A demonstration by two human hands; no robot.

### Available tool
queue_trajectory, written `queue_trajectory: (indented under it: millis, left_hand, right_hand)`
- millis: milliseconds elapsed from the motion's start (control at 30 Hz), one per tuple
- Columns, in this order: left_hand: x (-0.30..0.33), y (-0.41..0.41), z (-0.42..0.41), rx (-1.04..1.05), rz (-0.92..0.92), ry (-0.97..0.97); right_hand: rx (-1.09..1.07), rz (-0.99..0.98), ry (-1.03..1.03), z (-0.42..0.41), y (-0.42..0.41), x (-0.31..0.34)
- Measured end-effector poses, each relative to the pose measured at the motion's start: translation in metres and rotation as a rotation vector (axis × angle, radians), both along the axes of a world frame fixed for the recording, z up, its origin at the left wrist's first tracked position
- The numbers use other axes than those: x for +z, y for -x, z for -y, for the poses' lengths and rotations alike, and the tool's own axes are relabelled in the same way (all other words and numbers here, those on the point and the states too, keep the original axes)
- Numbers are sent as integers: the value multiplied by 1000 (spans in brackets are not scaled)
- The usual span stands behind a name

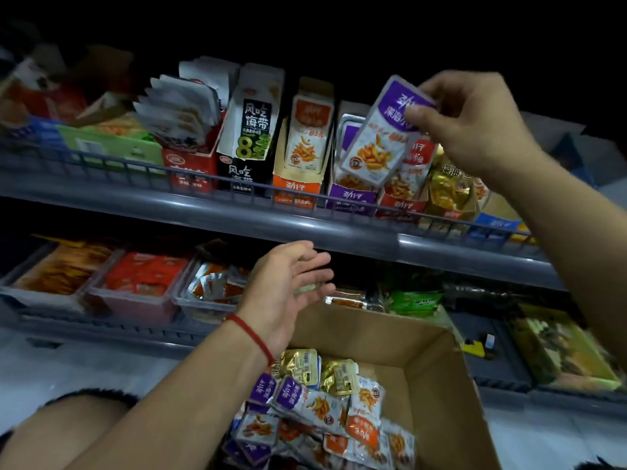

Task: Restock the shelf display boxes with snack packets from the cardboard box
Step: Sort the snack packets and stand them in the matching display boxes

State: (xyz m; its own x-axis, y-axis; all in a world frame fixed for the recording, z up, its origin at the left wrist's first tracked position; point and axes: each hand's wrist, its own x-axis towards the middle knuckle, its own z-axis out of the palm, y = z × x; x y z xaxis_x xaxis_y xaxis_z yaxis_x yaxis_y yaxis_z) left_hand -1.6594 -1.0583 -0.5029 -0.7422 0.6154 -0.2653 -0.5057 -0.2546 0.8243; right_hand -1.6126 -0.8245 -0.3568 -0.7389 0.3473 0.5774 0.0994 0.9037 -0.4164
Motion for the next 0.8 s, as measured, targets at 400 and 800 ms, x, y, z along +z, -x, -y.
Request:
queue_trajectory:
  millis: [400, 800]
  left_hand:
    - [2, 5, 2, 28, -26, 20]
    - [1, 4, 2, 30, -41, 53]
  right_hand:
    - [-86, 195, -332, 12, 43, -22]
    - [-74, 78, -444, 4, 51, -35]
